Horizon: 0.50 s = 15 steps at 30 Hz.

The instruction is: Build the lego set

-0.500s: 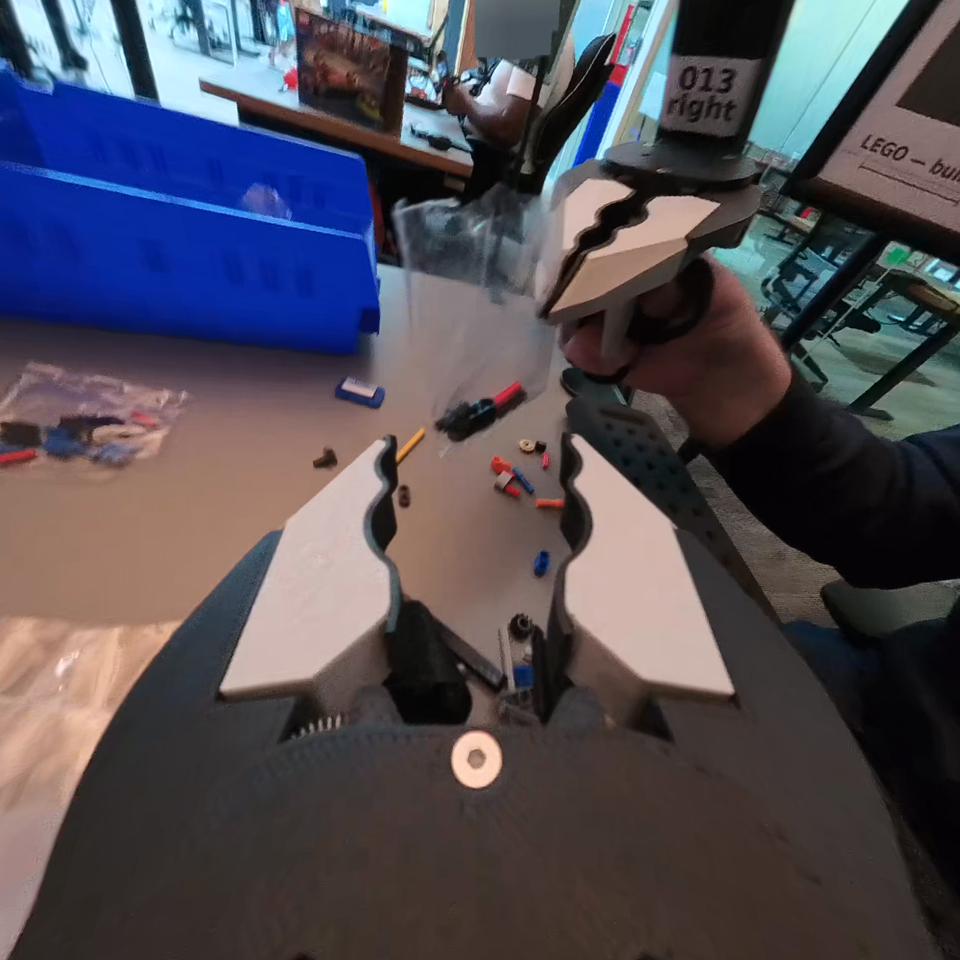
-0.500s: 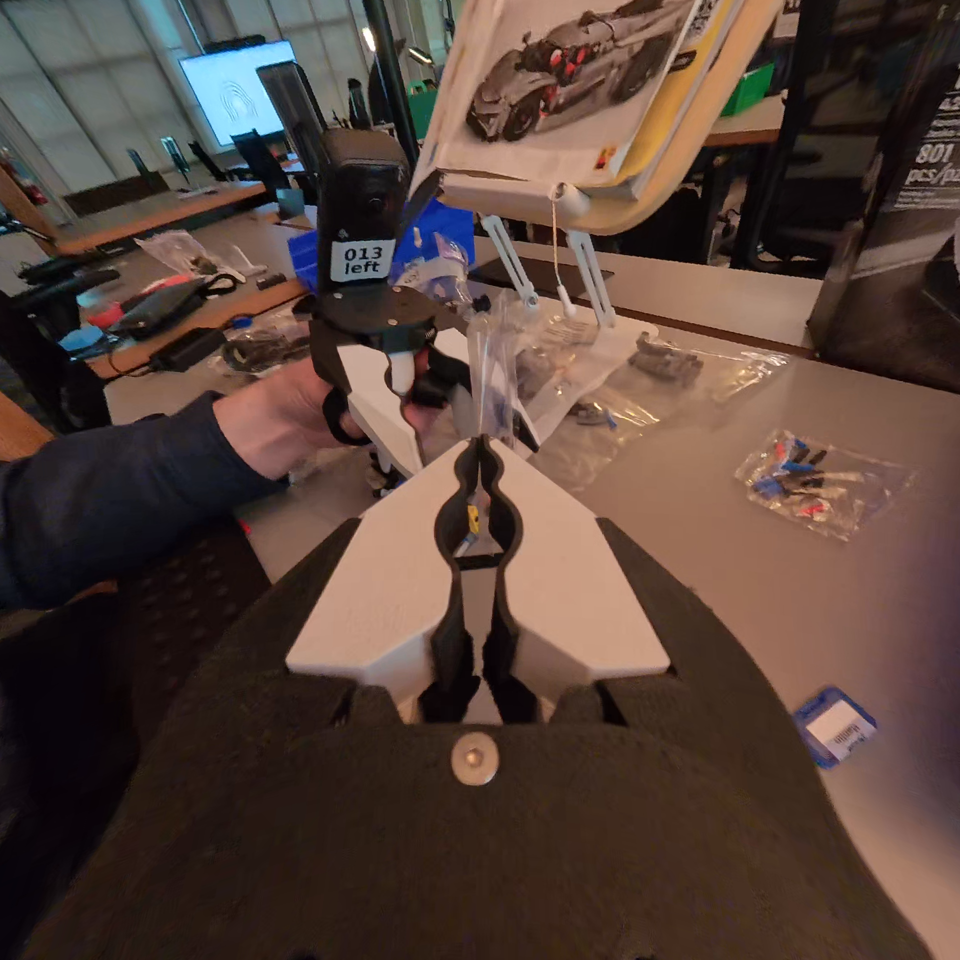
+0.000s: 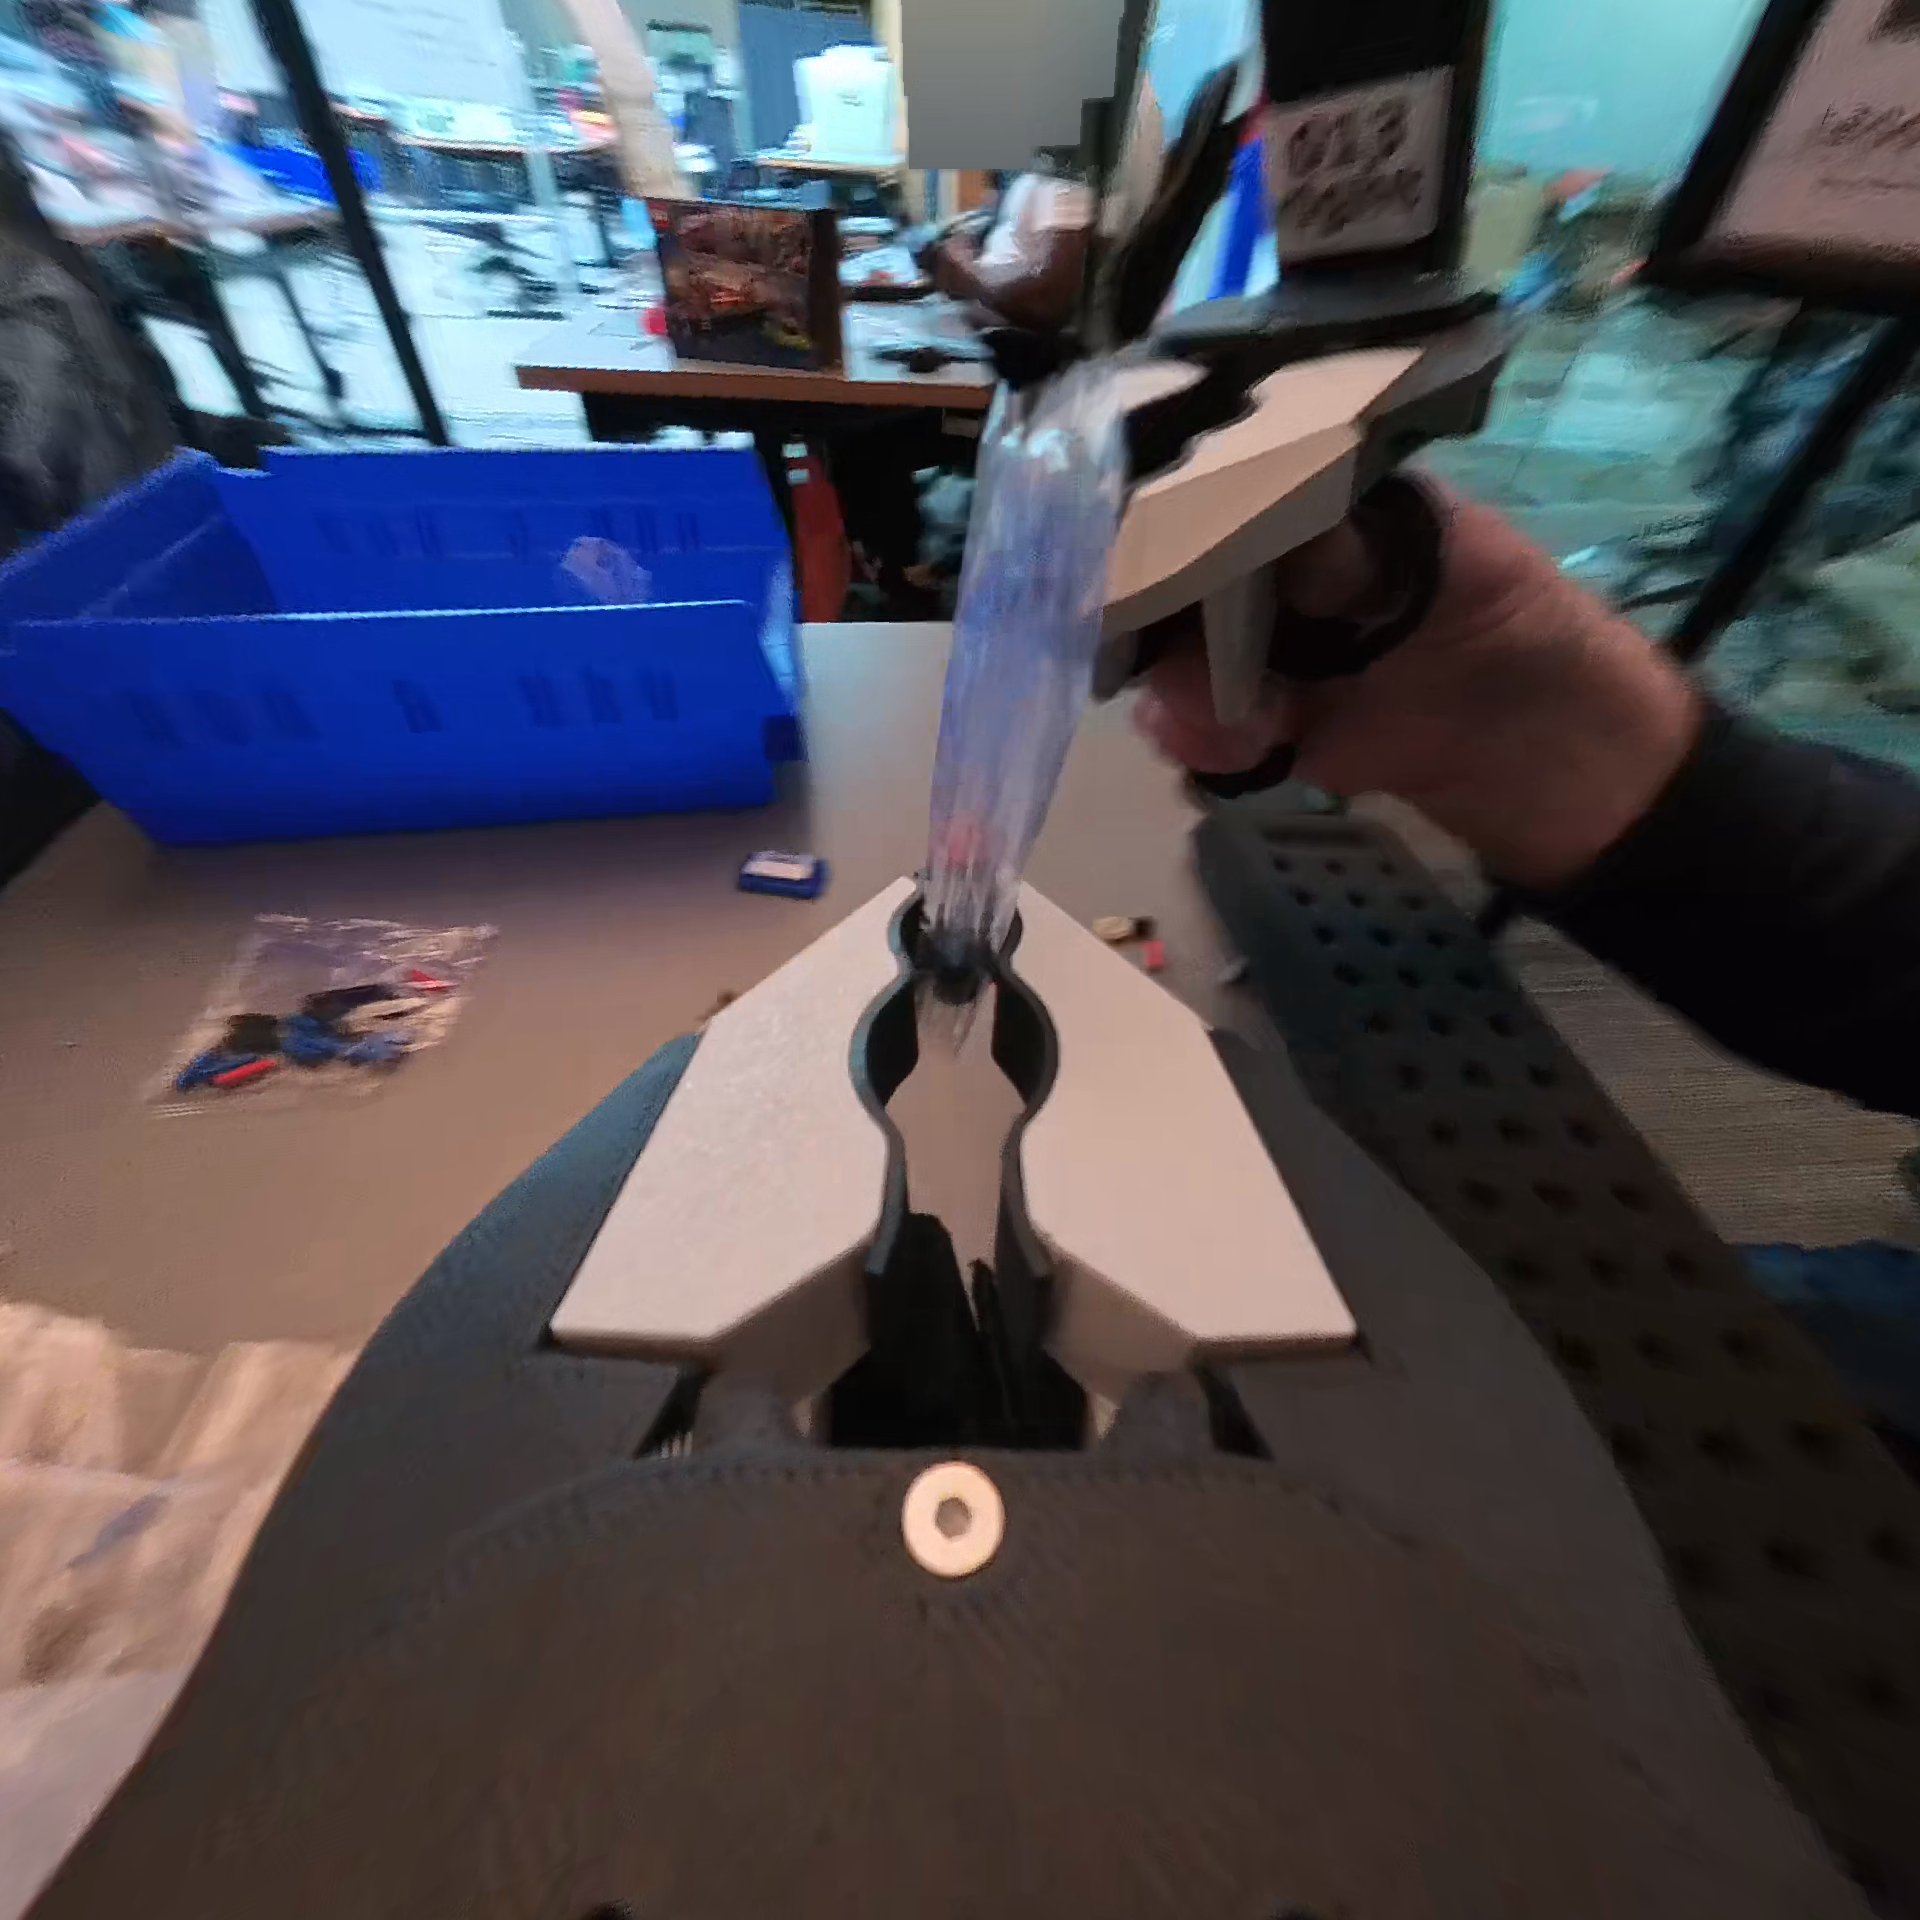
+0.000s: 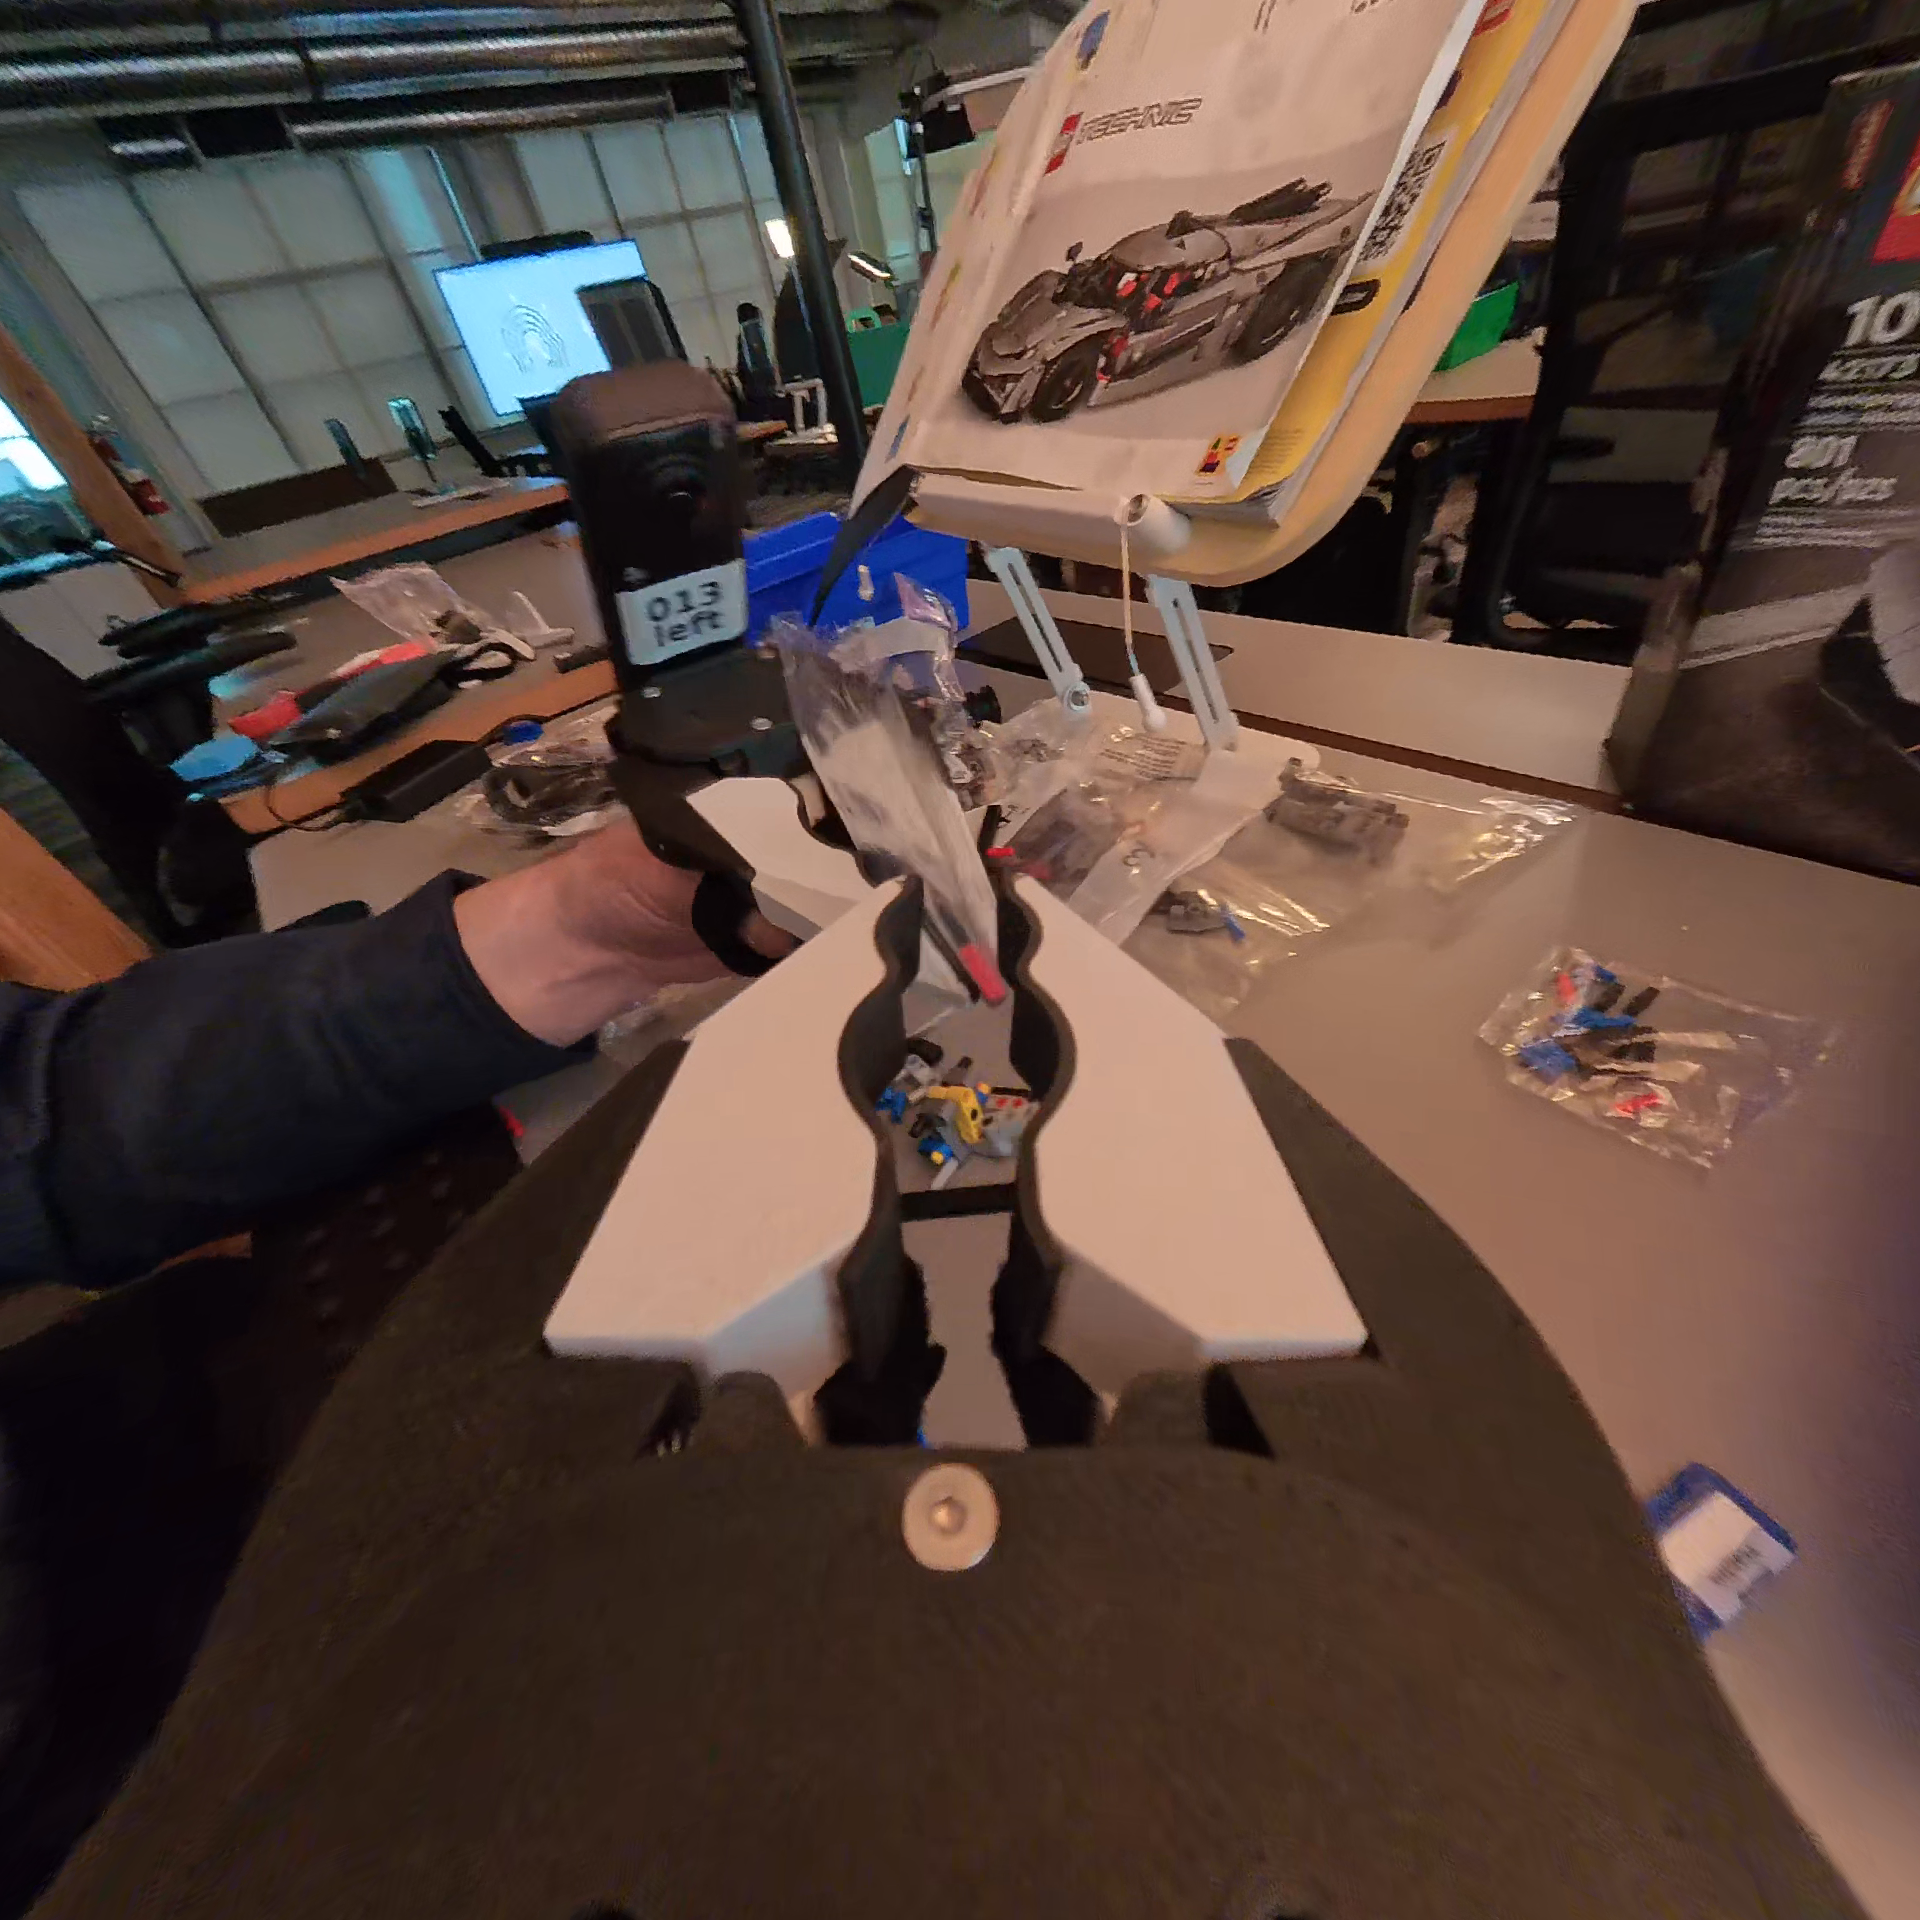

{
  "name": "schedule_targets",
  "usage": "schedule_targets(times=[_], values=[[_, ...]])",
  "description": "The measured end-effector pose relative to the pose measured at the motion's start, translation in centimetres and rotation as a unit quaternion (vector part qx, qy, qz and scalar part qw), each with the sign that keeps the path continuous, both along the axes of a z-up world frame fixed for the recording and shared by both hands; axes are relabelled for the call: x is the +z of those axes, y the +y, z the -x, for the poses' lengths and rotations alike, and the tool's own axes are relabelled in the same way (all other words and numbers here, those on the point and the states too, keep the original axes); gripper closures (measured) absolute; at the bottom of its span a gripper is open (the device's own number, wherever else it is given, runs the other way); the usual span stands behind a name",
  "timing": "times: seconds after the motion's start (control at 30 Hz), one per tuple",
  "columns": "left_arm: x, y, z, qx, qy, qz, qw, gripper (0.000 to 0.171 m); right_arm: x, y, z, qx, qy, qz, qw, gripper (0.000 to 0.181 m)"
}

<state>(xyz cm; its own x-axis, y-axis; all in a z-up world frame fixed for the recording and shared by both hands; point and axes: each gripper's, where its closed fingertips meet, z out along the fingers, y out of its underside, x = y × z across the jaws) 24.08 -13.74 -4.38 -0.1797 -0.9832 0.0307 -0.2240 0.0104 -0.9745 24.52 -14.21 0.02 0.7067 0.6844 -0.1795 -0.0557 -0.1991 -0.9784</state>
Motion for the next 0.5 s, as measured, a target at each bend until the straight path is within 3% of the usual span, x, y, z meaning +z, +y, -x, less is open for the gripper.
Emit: schedule_targets(times=[0.17, 0.3, 0.5], values=[[0.4, 0.7, 0.0, 0.039, 0.001, -0.084, 0.996, 0.165, 2.1, -1.2, -0.3, -0.036, -0.084, -0.063, 0.994, 0.158], [-0.4, 0.6, -0.2, 0.042, 0.024, -0.105, 0.993, 0.165, 3.8, -2.5, 1.6, -0.035, -0.183, -0.127, 0.974, 0.161], [-0.8, 0.5, -0.2, 0.044, 0.038, -0.119, 0.991, 0.165, 1.6, -1.1, 2.2, -0.043, -0.303, -0.071, 0.949, 0.172]])
